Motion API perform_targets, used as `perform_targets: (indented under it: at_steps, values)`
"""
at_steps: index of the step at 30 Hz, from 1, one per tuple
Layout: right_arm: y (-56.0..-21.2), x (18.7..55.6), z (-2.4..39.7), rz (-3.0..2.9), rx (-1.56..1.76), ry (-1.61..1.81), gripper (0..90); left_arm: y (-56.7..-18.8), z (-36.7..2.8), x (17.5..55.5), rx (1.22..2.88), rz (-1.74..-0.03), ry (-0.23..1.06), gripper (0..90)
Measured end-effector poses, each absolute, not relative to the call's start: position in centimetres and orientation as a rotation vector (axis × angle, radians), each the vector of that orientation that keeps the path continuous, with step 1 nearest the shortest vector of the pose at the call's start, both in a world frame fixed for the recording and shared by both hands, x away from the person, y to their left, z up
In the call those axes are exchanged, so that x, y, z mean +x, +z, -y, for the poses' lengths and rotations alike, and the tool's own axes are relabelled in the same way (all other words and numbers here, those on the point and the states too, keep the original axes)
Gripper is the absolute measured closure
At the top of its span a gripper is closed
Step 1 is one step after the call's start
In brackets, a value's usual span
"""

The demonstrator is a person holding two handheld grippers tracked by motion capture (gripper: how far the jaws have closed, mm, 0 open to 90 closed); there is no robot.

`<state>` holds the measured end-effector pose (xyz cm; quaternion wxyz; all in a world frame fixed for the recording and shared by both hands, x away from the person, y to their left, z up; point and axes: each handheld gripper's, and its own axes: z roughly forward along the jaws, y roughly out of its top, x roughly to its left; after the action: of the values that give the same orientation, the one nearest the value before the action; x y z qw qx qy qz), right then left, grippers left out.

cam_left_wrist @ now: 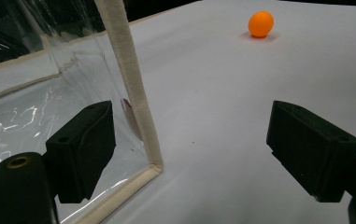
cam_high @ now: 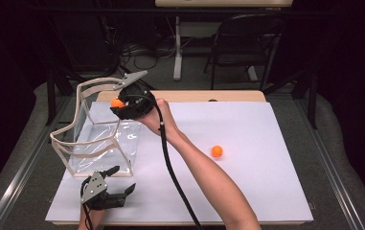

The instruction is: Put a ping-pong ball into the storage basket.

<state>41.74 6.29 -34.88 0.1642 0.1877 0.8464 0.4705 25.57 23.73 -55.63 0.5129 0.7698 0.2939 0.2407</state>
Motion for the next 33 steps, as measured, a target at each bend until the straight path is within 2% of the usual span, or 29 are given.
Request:
perform_targets:
  at_steps: [31,33]
  values:
    - [-36.1,41.5,-8.8,-2.495,0.492,1.294,50.1,-55.7,-23.7,25.6,1.845,-0.713,0.572,15.7]
    - [-36.1,41.5,-8.8,-2.502,0.495,1.285,46.1,-55.7,-23.7,25.6,1.844,-0.713,0.573,15.7]
